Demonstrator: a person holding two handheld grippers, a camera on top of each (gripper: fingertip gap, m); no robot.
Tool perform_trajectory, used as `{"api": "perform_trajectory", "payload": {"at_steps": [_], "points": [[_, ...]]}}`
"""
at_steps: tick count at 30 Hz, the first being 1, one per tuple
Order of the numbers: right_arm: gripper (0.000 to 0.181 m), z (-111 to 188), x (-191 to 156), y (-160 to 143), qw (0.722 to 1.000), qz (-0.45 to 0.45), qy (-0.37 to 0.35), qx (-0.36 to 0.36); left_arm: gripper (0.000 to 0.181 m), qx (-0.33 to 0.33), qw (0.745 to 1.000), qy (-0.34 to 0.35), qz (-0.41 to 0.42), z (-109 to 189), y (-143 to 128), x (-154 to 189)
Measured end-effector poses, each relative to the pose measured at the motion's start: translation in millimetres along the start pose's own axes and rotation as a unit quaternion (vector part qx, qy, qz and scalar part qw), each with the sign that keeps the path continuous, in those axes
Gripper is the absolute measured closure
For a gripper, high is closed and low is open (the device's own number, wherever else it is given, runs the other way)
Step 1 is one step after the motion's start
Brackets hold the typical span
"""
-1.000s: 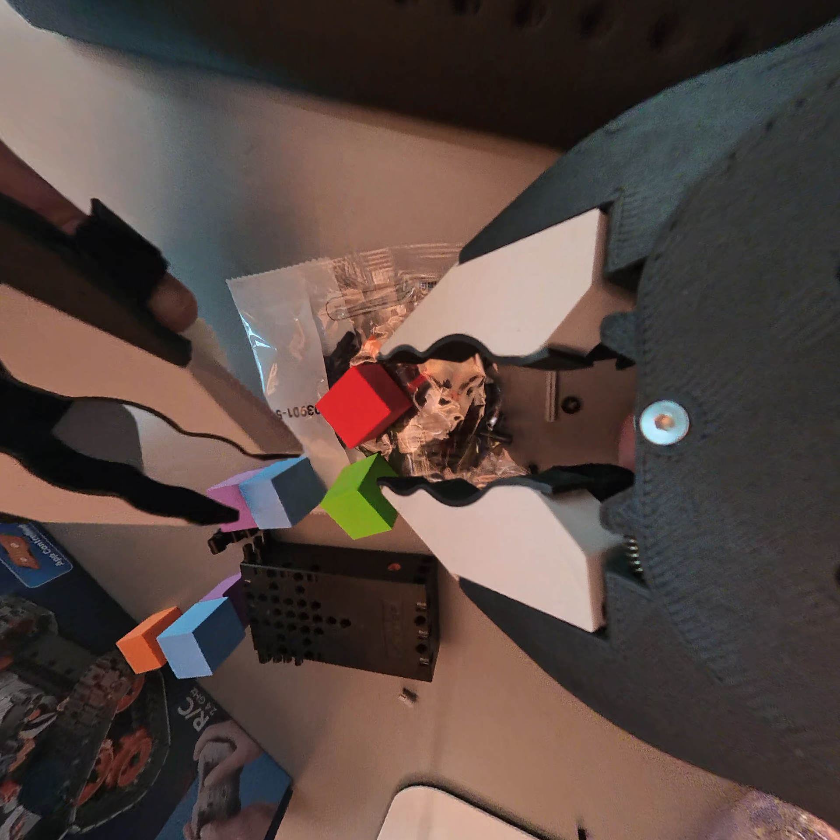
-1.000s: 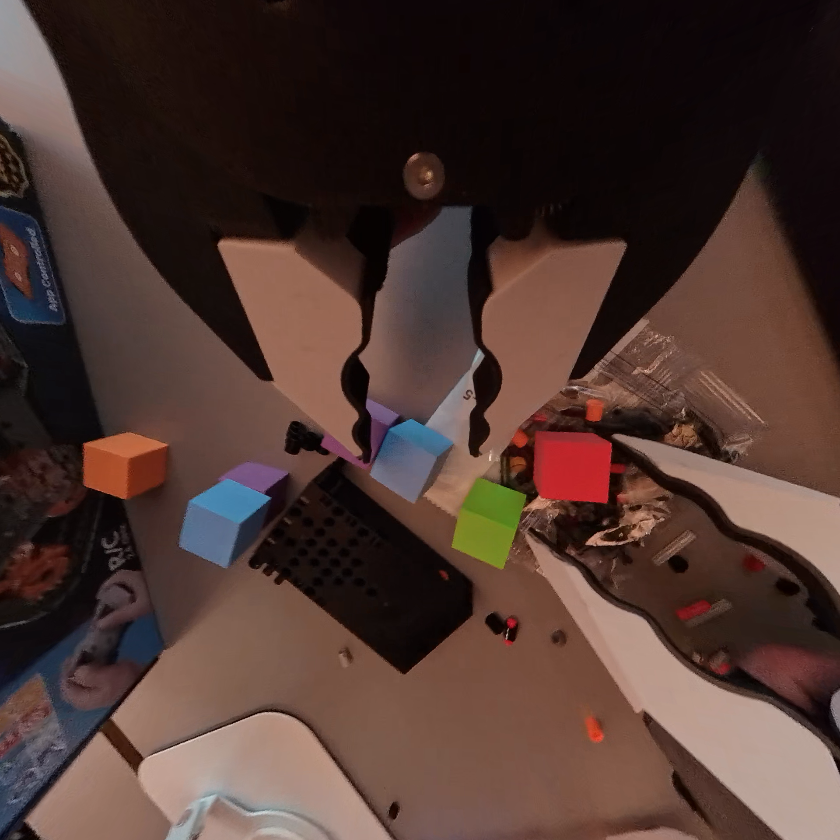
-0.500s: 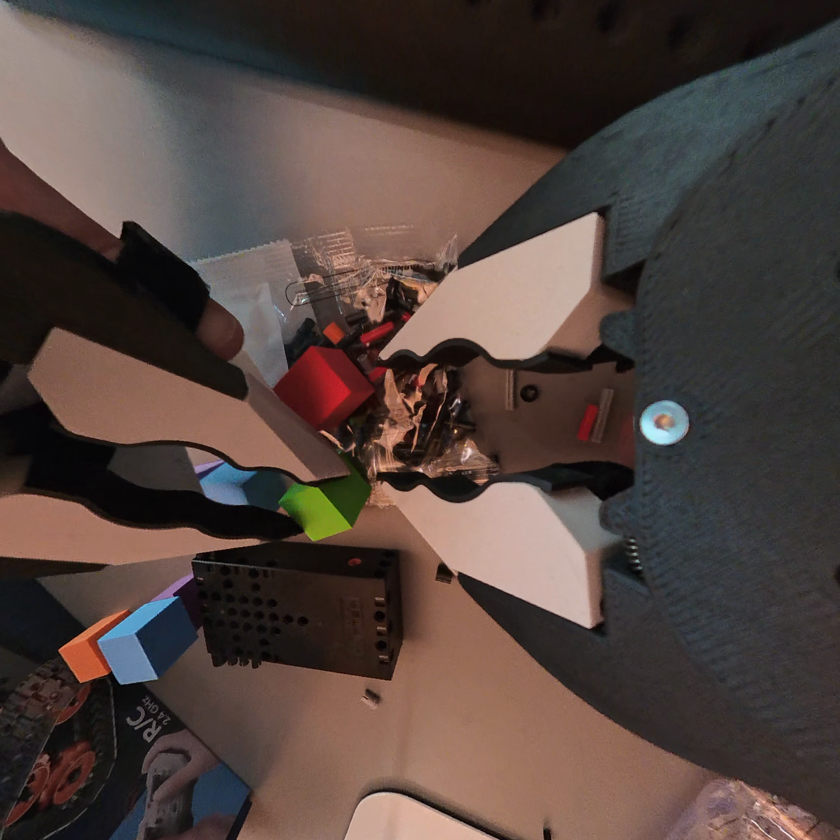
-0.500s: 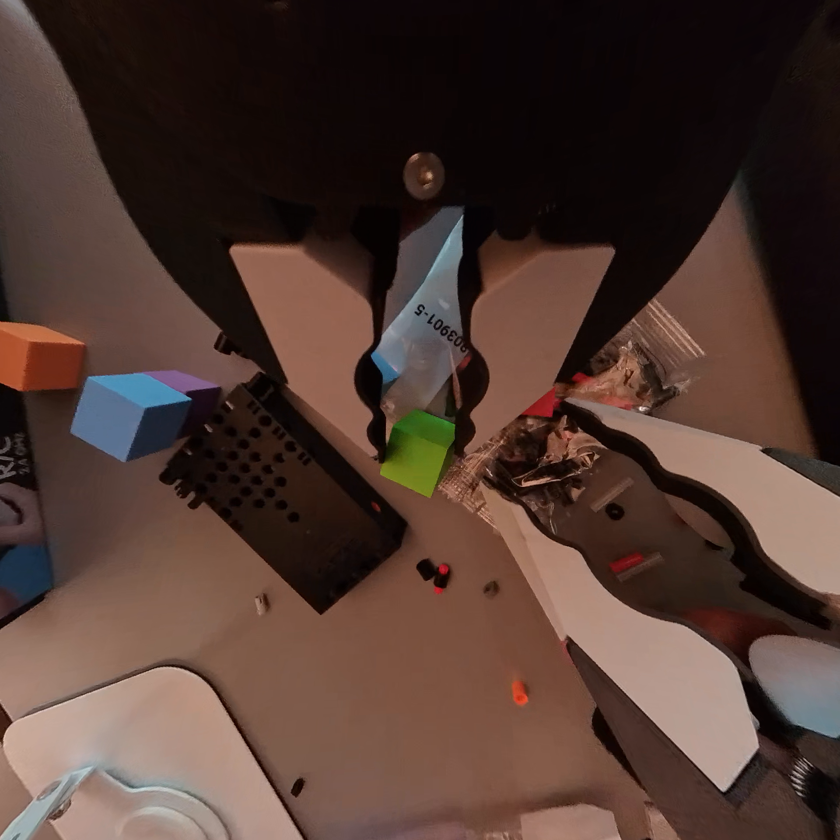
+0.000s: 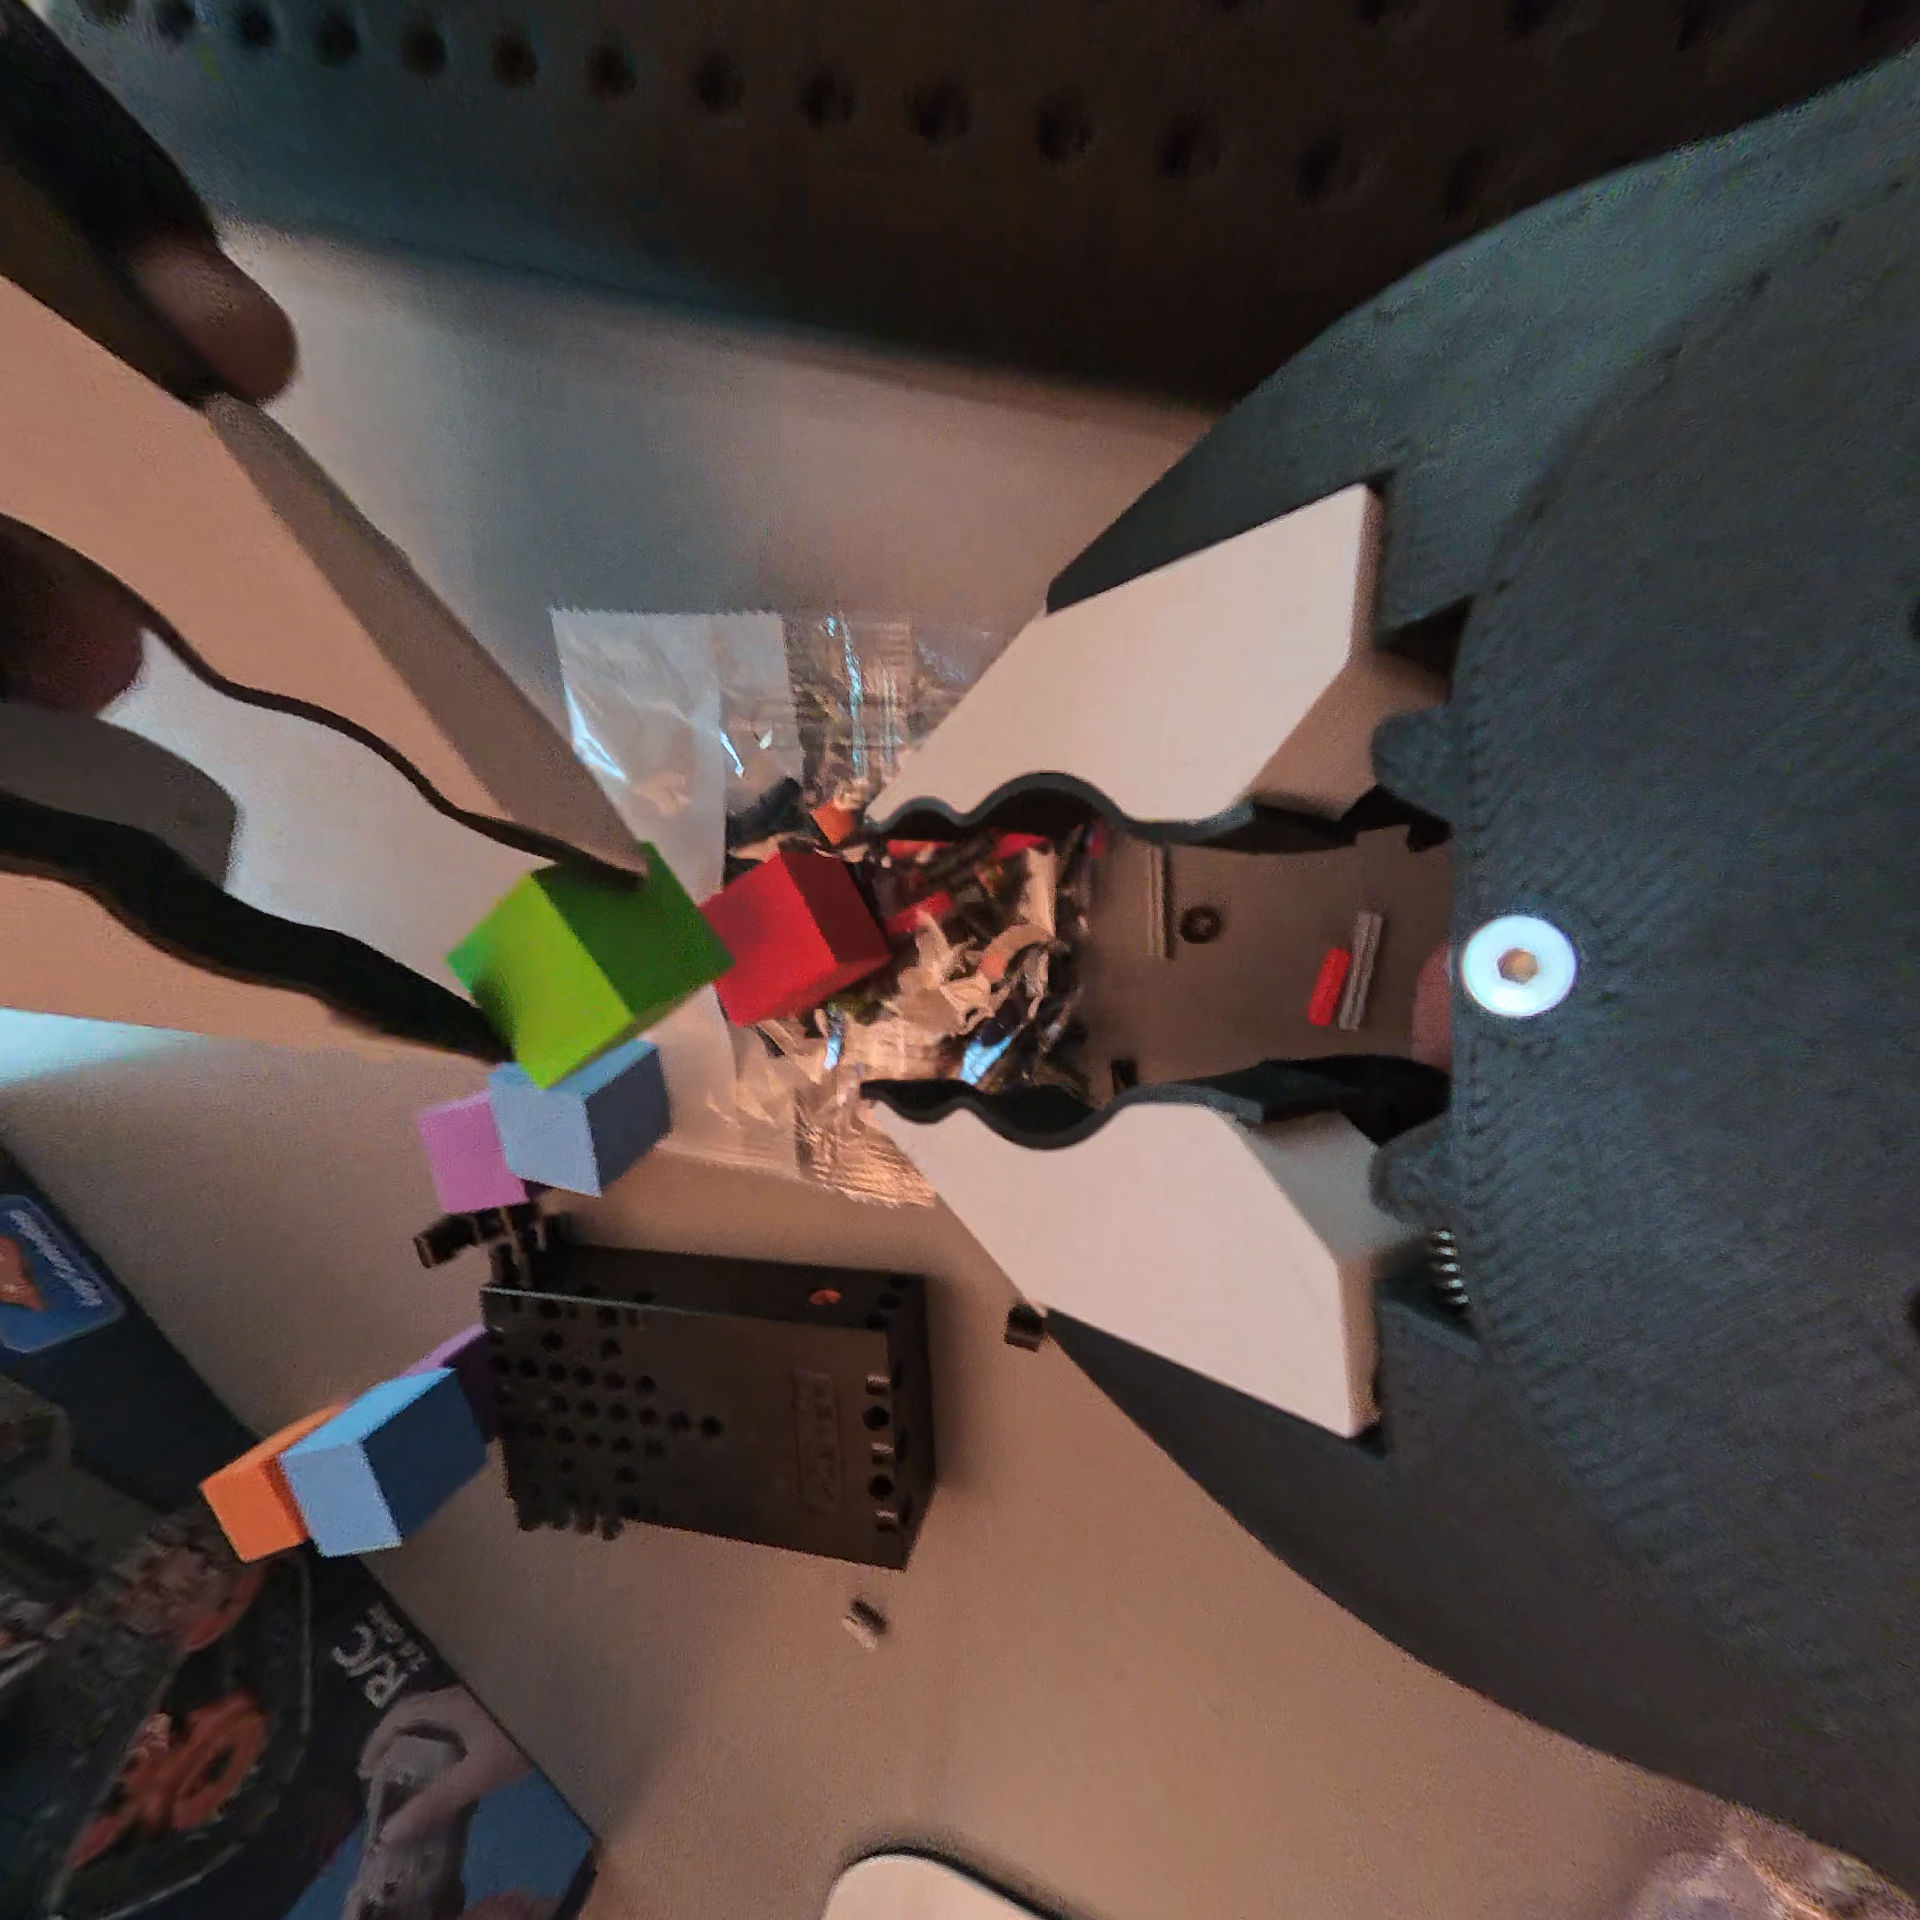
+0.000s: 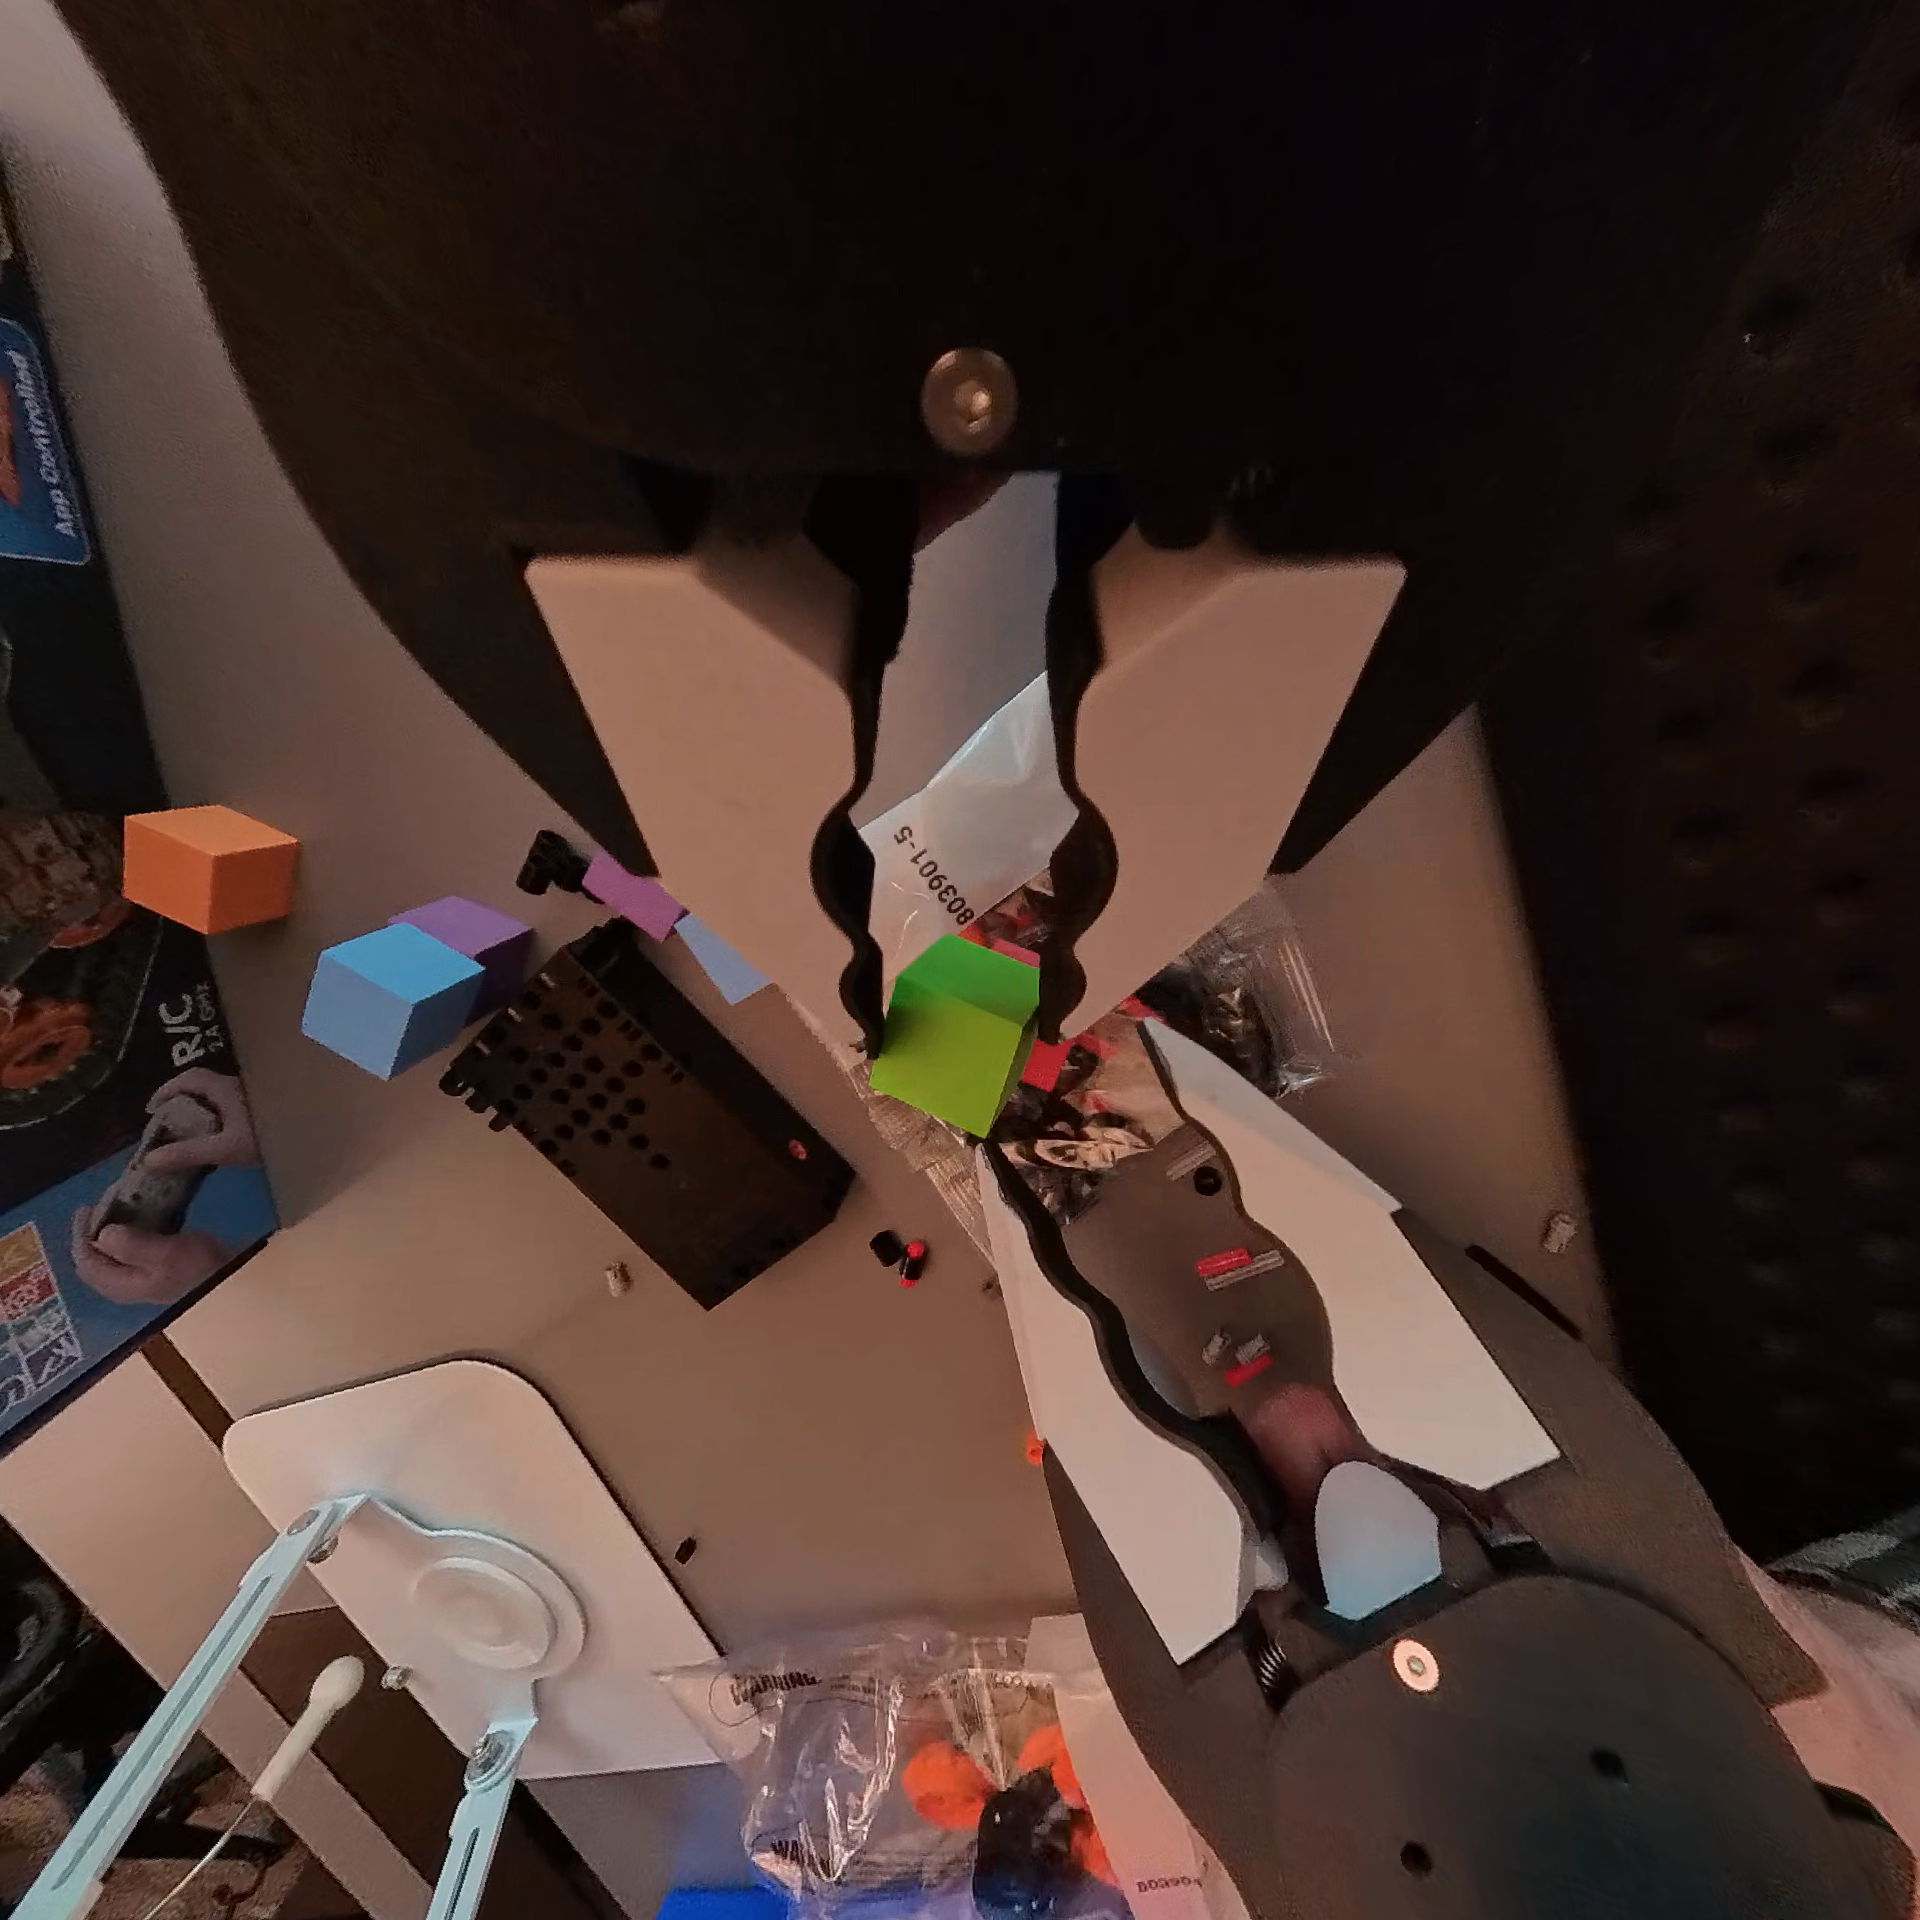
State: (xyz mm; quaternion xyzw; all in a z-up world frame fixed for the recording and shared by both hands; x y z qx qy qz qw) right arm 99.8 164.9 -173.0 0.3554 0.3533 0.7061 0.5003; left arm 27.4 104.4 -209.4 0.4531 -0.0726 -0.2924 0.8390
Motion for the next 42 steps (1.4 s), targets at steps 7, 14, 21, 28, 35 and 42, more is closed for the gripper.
{"api": "perform_trajectory", "payload": {"at_steps": [7, 14, 21, 28, 35, 42], "points": [[0.153, 4.7, 8.8, -8.3, 0.998, -0.045, -0.017, 0.05, 0.147, -0.011, 0.999, 0.045, -0.021, -16.3, 5.9, 2.7], [0.153, 8.0, 15.5, -11.3, 0.996, -0.058, -0.028, 0.069, 0.163, 0.017, 0.998, 0.054, -0.003, -10.4, 11.7, -3.2], [0.153, 8.4, 15.9, -14.0, 0.995, -0.062, -0.027, 0.073, 0.163, -0.006, 0.998, 0.058, 0.015, -4.7, -3.3, -14.2], [0.153, 1.3, 7.8, -2.2, 0.997, -0.031, -0.018, 0.066, 0.146, -0.003, 0.998, 0.046, 0.034, -1.5, -4.8, -14.5], [0.152, -19.0, 1.3, 13.7, 0.999, 0.01, -0.002, 0.035, 0.144, 0.005, 0.997, 0.052, 0.049, 10.3, -8.2, -23.5], [0.152, -30.5, 0.4, 12.3, 1.0, 0.031, -0.002, -0.001, 0.145, -0.007, 0.998, 0.055, 0.041, 10.9, -11.3, -23.4]]}}
Point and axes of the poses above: each gripper's, where its closed fingertips meet, z back along the fingers, y out of its top, x = y × z across the jaws, the point moved 5 cm from there along z, back along the fingers, and after that the axes turned 7 degrees about x, right-handed, at the moved point
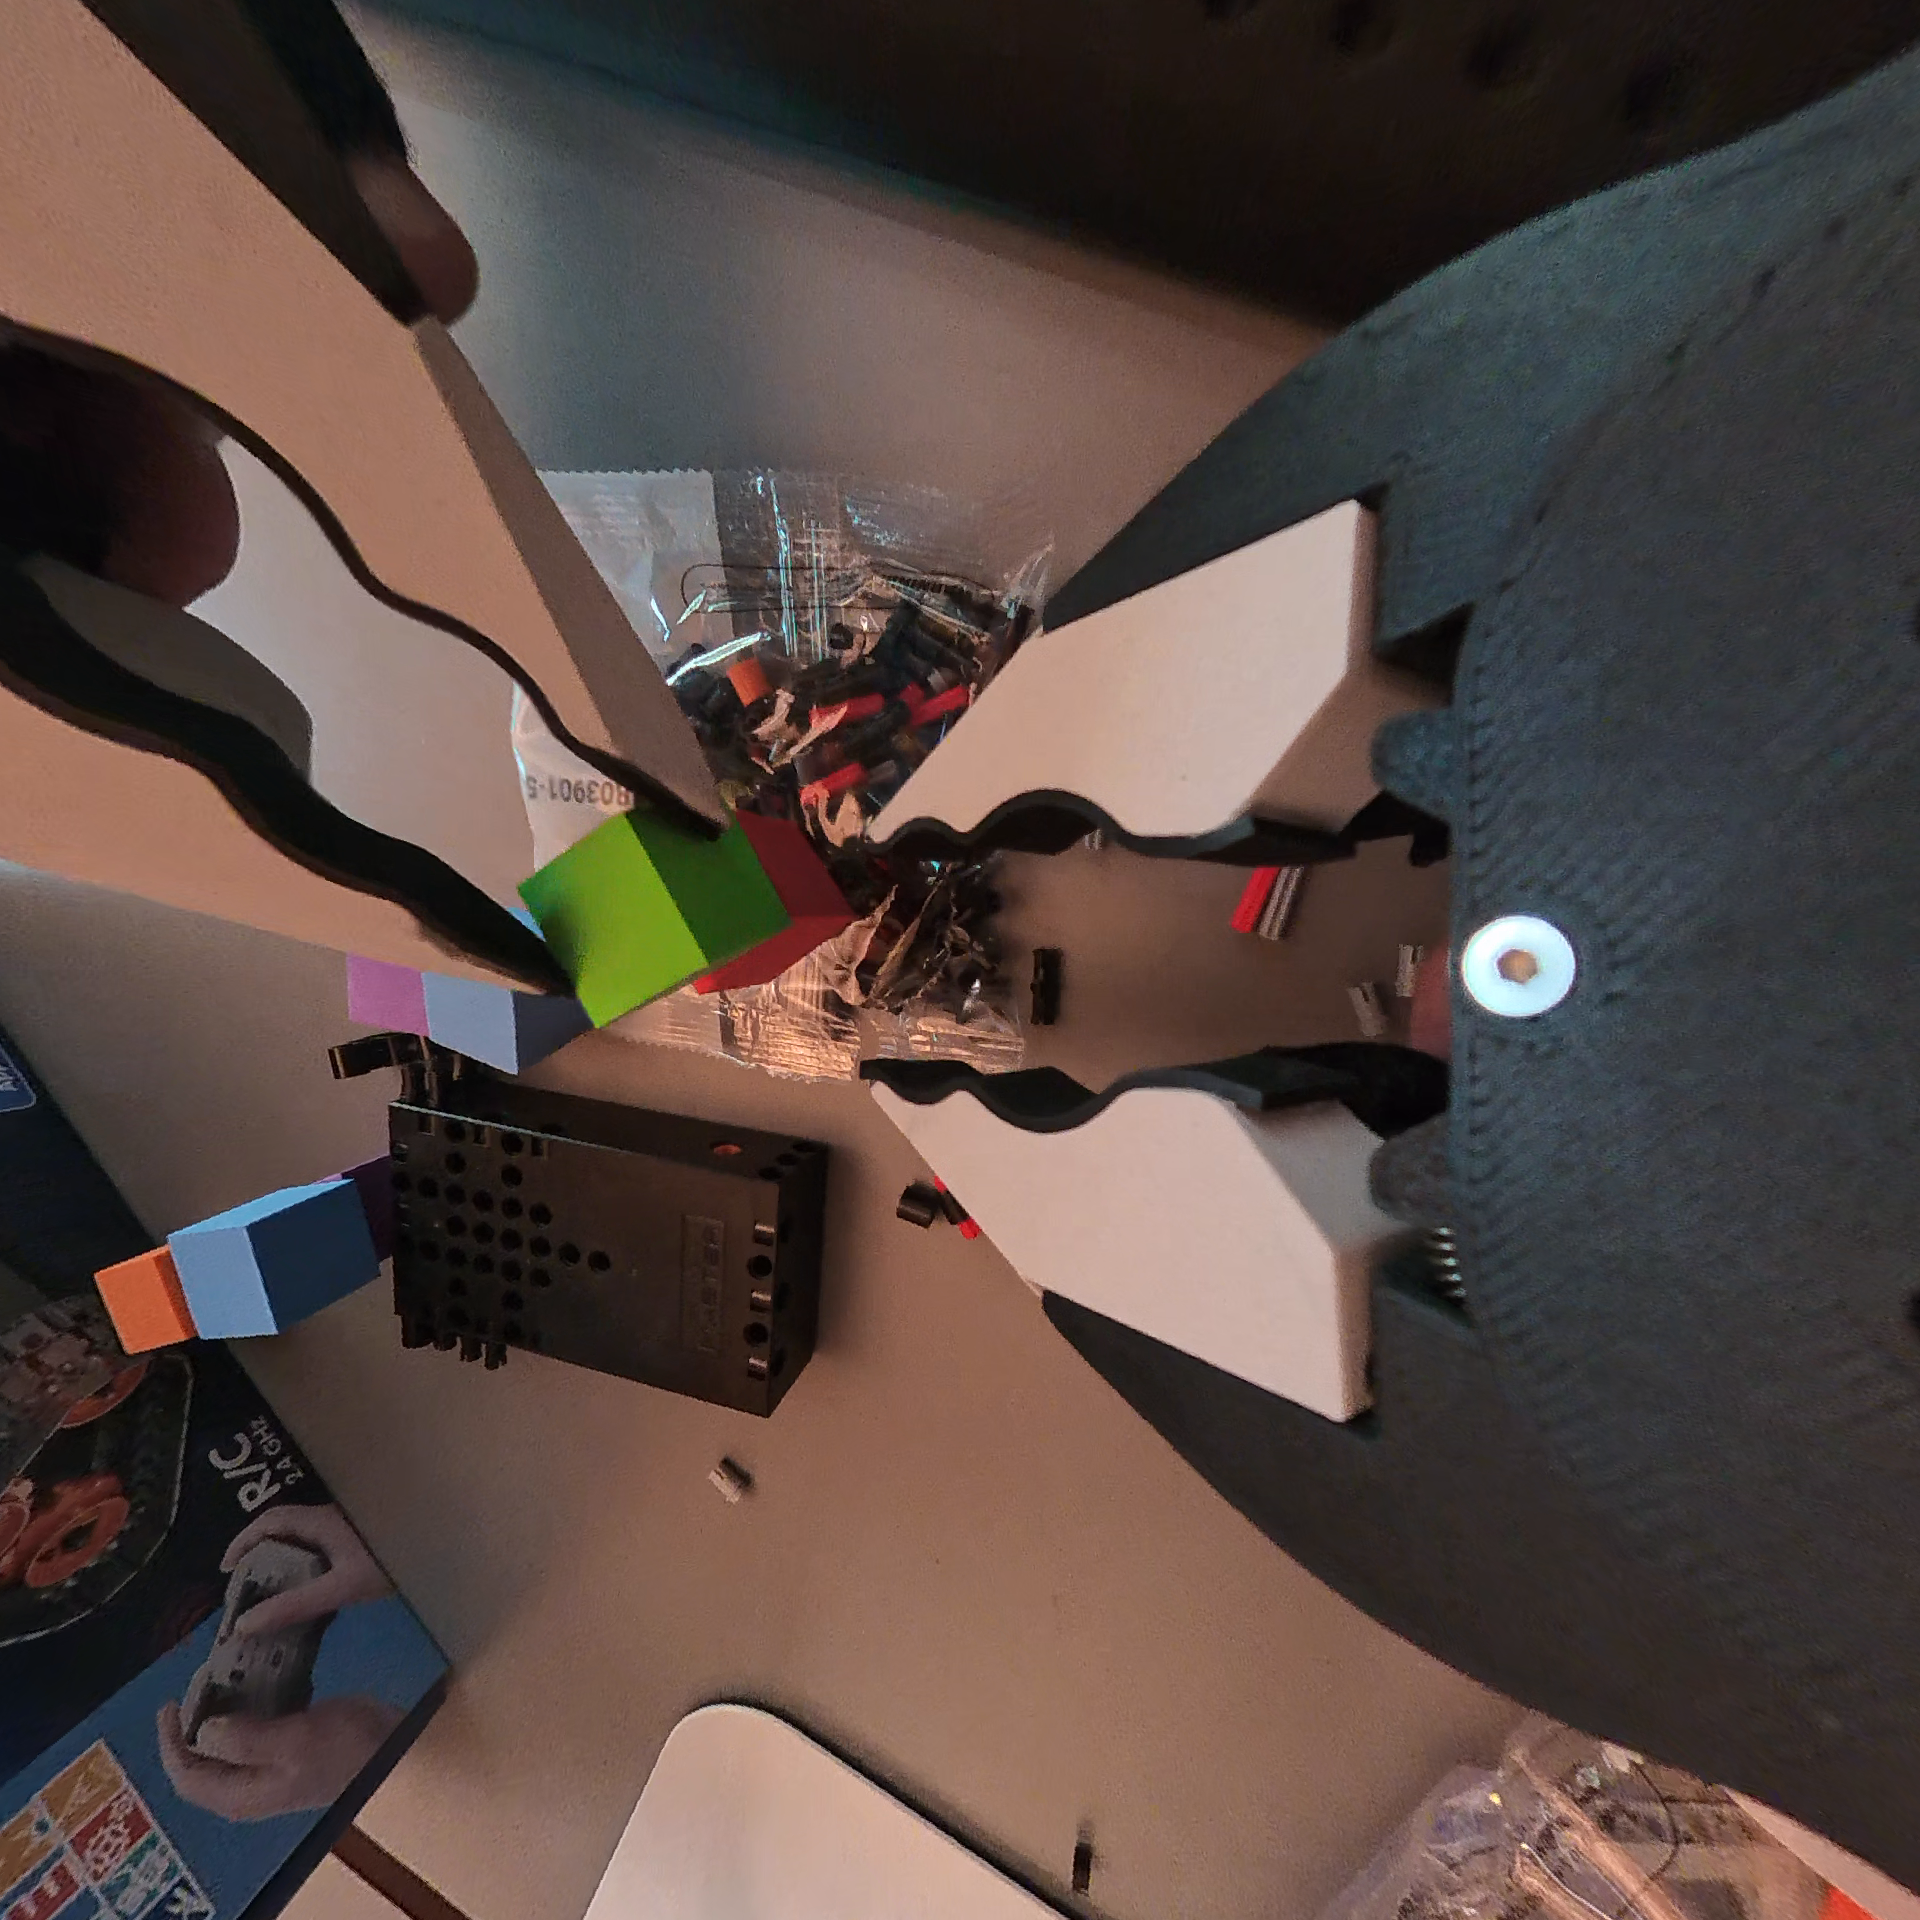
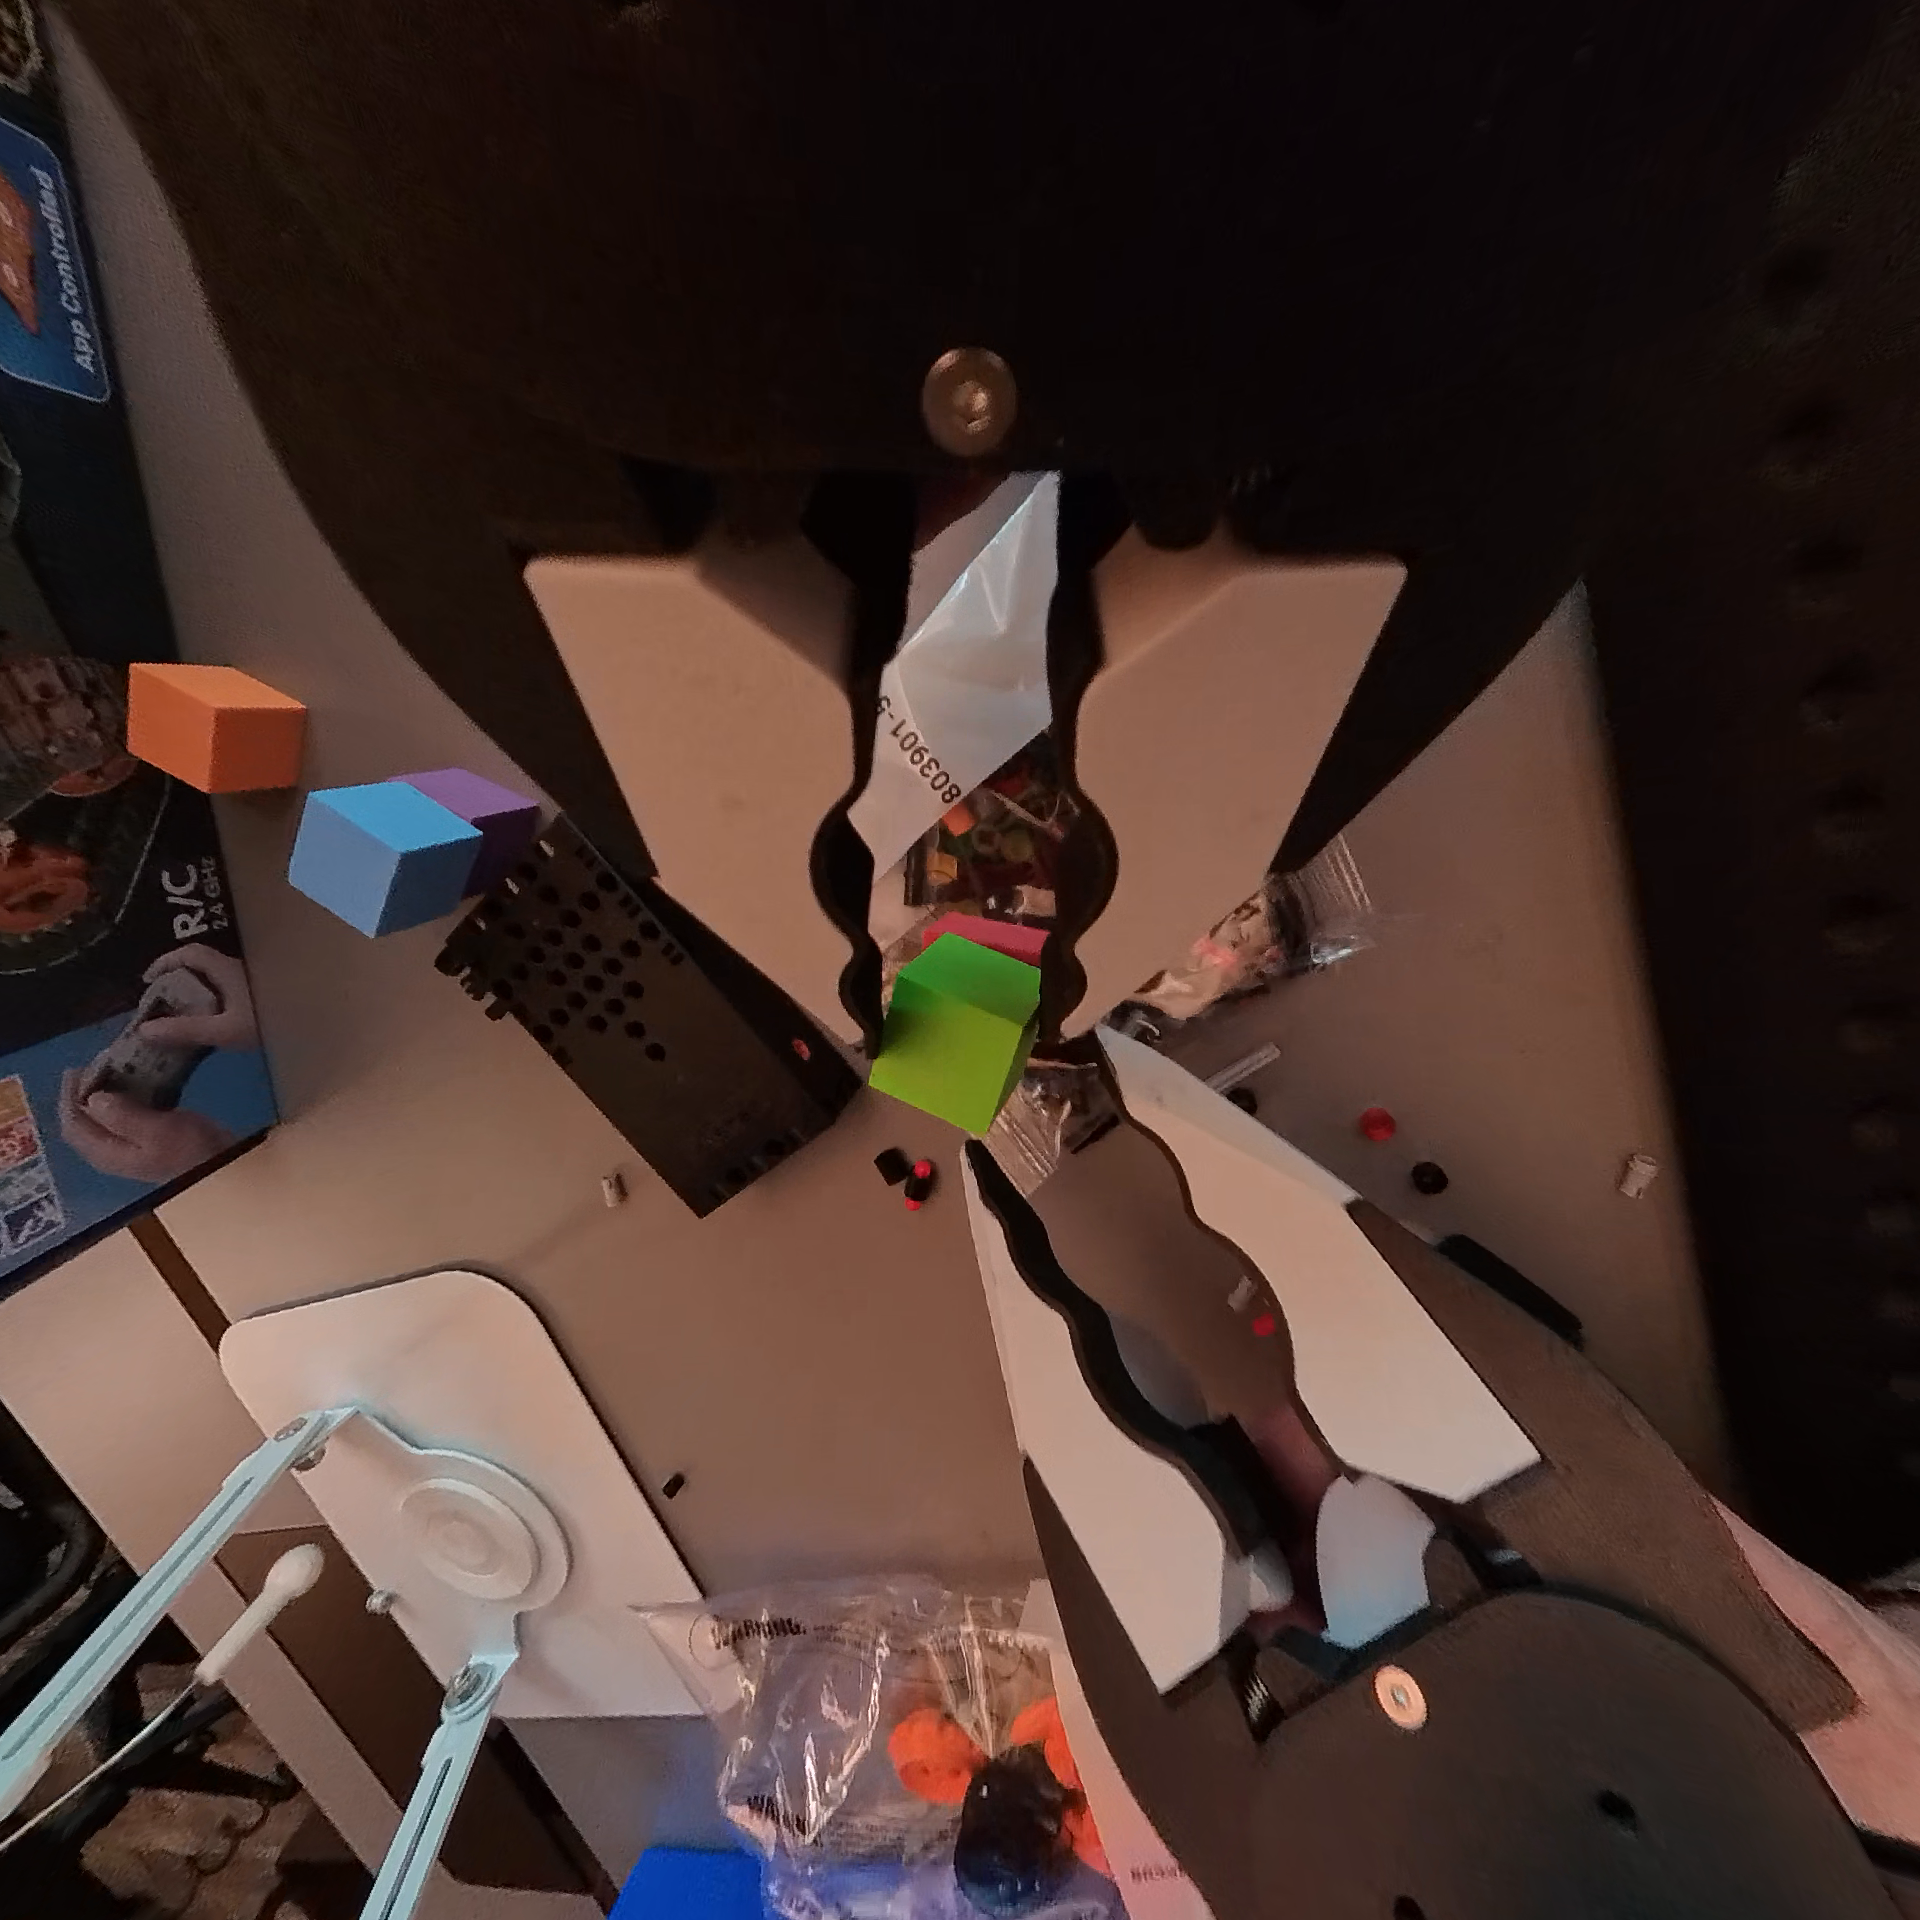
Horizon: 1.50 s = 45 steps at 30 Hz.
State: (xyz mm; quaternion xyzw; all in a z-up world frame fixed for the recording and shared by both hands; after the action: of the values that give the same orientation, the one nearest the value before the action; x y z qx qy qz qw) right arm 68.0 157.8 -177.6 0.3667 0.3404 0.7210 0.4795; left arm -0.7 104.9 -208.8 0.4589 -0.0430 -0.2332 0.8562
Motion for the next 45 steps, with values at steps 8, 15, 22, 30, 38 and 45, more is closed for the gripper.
{"api": "perform_trajectory", "payload": {"at_steps": [8, 15, 22, 30, 38, 45], "points": [[0.133, 4.4, 1.3, -1.0, 1.0, -0.007, -0.001, -0.006, 0.144, 0.006, 1.0, 0.001, 0.004, 2.1, 1.7, -0.8], [0.134, 23.5, 40.9, -19.2, 0.997, -0.014, -0.057, -0.052, 0.143, 0.008, 1.0, 0.003, 0.006, 3.1, 2.3, -1.9], [0.14, -3.7, 50.6, -51.0, 0.991, -0.033, -0.049, -0.117, 0.143, 0.009, 1.0, 0.008, 0.006, 3.3, 1.9, -3.2], [0.147, 0.5, 52.4, -46.1, 0.993, -0.033, -0.065, -0.096, 0.143, 0.009, 1.0, 0.01, 0.004, 2.9, 2.2, -3.4], [0.148, 32.2, 20.9, 17.3, 0.999, 0.004, -0.024, 0.046, 0.143, 0.011, 1.0, 0.008, 0.007, 2.5, 2.3, -3.8], [0.147, 19.8, 6.5, 15.2, 0.998, 0.053, -0.017, 0.016, 0.143, 0.011, 1.0, 0.01, 0.01, 2.7, 1.4, -5.1]]}}
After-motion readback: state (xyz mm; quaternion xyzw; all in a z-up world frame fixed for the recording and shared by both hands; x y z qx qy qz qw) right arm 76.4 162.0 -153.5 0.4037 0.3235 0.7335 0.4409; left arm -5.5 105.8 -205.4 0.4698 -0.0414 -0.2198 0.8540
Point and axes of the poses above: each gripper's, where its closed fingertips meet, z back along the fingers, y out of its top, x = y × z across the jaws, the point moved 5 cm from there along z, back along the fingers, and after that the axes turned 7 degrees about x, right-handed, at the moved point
